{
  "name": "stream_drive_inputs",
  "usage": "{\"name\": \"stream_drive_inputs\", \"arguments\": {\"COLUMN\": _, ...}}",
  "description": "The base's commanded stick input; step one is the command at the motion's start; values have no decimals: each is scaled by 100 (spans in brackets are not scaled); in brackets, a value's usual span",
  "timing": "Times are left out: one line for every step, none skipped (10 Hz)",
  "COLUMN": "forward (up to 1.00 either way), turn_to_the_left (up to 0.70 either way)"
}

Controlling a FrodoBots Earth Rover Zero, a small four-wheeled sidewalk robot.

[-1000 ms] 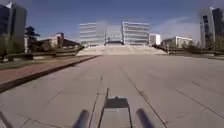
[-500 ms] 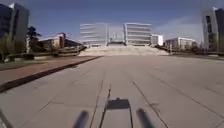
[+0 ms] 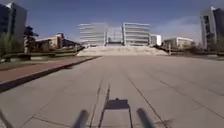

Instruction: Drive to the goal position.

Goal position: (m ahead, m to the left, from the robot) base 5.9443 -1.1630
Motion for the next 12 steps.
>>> {"name": "stream_drive_inputs", "arguments": {"forward": 70, "turn_to_the_left": -14}}
{"name": "stream_drive_inputs", "arguments": {"forward": 70, "turn_to_the_left": -14}}
{"name": "stream_drive_inputs", "arguments": {"forward": 70, "turn_to_the_left": -6}}
{"name": "stream_drive_inputs", "arguments": {"forward": 70, "turn_to_the_left": 0}}
{"name": "stream_drive_inputs", "arguments": {"forward": 70, "turn_to_the_left": 0}}
{"name": "stream_drive_inputs", "arguments": {"forward": 70, "turn_to_the_left": 0}}
{"name": "stream_drive_inputs", "arguments": {"forward": 70, "turn_to_the_left": 0}}
{"name": "stream_drive_inputs", "arguments": {"forward": 70, "turn_to_the_left": 0}}
{"name": "stream_drive_inputs", "arguments": {"forward": 70, "turn_to_the_left": 0}}
{"name": "stream_drive_inputs", "arguments": {"forward": 70, "turn_to_the_left": 0}}
{"name": "stream_drive_inputs", "arguments": {"forward": 70, "turn_to_the_left": 0}}
{"name": "stream_drive_inputs", "arguments": {"forward": 70, "turn_to_the_left": 0}}
